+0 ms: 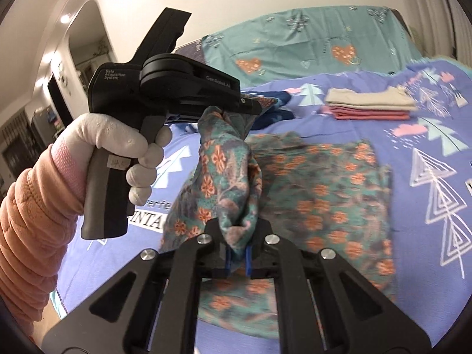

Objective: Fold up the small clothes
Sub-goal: 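Fold the held shirt over with both grippers and release it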

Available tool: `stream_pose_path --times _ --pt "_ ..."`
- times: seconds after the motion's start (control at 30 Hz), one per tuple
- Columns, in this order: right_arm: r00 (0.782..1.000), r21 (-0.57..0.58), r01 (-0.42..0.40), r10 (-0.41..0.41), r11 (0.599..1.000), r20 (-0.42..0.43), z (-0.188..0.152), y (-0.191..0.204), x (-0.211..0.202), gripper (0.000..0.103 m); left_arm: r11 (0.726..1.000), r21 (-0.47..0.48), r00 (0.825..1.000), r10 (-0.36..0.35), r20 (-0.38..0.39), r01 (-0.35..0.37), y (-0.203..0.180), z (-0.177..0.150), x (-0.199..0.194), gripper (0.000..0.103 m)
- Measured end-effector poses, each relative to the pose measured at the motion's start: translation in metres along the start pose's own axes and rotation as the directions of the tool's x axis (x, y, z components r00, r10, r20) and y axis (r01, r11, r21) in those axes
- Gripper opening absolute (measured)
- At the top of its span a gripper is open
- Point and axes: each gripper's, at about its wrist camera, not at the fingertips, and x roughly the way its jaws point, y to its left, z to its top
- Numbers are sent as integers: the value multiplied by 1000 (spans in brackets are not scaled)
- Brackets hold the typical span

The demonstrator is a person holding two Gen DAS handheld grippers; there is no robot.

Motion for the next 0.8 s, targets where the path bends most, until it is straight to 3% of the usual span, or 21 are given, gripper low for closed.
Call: stream_pose_path --times 0.27,0.6,0.63,0.7,0.73,0.8 --pt "999 97 44 -44 994 -5 -15 -58 -26 5 994 106 998 -22 -56 28 -66 -3 41 11" --pt "998 190 43 -32 981 -61 -41 -90 -38 5 976 216 986 32 -163 4 -111 -32 96 11" --pt "997 189 42 -30 981 -67 -42 -90 -37 5 971 241 986 46 -163 -5 -114 -35 99 13" --pt "997 193 42 -28 980 -77 -43 -96 -34 5 965 261 988 46 -149 -5 -118 -36 97 28" --pt "996 209 38 -20 977 -90 -45 -100 -32 5 966 260 989 37 -145 2 -120 -35 94 40" --pt "994 247 21 7 969 -112 -48 -108 -28 5 960 279 995 29 -93 -2 -124 -34 75 44"
